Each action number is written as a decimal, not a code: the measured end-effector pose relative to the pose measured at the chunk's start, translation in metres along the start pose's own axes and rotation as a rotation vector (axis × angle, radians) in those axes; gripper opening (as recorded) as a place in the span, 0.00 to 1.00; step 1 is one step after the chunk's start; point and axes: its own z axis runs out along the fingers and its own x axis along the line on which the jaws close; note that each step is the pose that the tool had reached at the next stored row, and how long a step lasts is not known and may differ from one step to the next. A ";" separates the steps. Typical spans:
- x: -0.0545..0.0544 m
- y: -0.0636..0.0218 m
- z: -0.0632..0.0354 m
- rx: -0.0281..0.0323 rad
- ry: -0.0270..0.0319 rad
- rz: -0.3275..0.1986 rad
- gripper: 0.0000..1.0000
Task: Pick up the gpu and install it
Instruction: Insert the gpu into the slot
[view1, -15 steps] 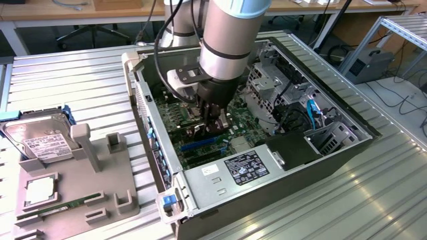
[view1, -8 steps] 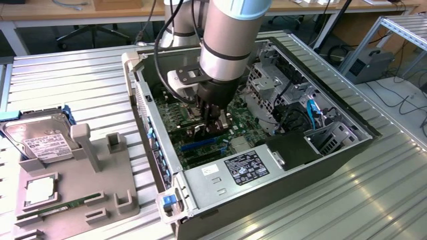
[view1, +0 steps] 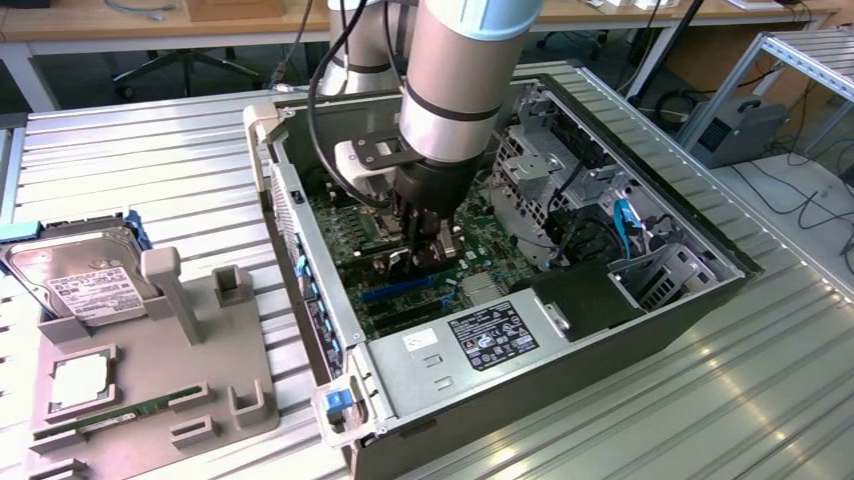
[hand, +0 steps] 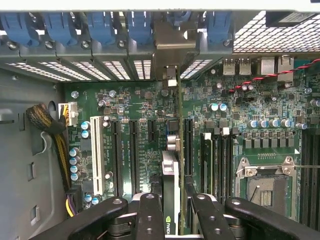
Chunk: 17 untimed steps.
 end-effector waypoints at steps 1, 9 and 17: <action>0.000 0.0000 0.0001 0.0000 0.0020 0.000 0.27; 0.000 0.0000 0.0004 0.0000 0.0058 0.000 0.27; 0.000 0.0000 0.0022 0.0000 0.0057 0.000 0.27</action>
